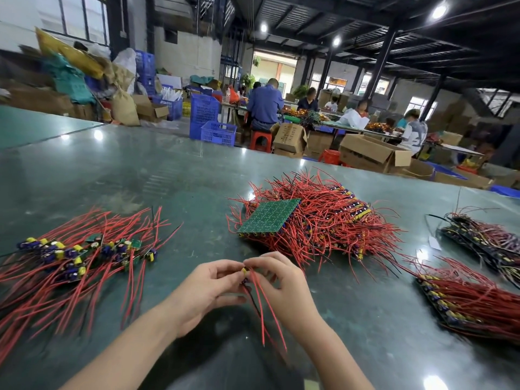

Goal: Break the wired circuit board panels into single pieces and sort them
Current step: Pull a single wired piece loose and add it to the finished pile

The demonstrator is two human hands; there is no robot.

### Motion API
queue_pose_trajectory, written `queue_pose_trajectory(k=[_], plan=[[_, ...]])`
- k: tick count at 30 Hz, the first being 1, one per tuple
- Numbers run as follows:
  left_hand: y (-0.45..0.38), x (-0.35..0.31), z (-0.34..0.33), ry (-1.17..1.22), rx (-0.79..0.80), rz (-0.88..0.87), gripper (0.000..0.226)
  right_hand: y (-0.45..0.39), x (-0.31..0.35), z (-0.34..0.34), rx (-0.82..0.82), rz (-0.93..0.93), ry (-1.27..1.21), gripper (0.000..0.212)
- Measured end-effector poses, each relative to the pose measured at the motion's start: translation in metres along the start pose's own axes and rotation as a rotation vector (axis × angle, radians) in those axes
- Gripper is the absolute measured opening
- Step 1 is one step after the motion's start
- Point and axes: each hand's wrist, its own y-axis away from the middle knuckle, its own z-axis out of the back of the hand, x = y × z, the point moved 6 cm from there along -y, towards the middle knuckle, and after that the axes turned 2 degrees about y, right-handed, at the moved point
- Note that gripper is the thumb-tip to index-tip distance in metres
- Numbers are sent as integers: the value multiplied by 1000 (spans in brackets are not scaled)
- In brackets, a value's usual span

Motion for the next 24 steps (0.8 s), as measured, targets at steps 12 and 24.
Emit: queue_pose_trajectory(k=[12, 24], plan=[[4, -7, -7, -267, 20, -153, 14, 3, -17, 4, -1, -436, -397, 11], [4, -11, -5, -481, 78, -179, 14, 5, -40, 20, 76, -615, -473, 43]])
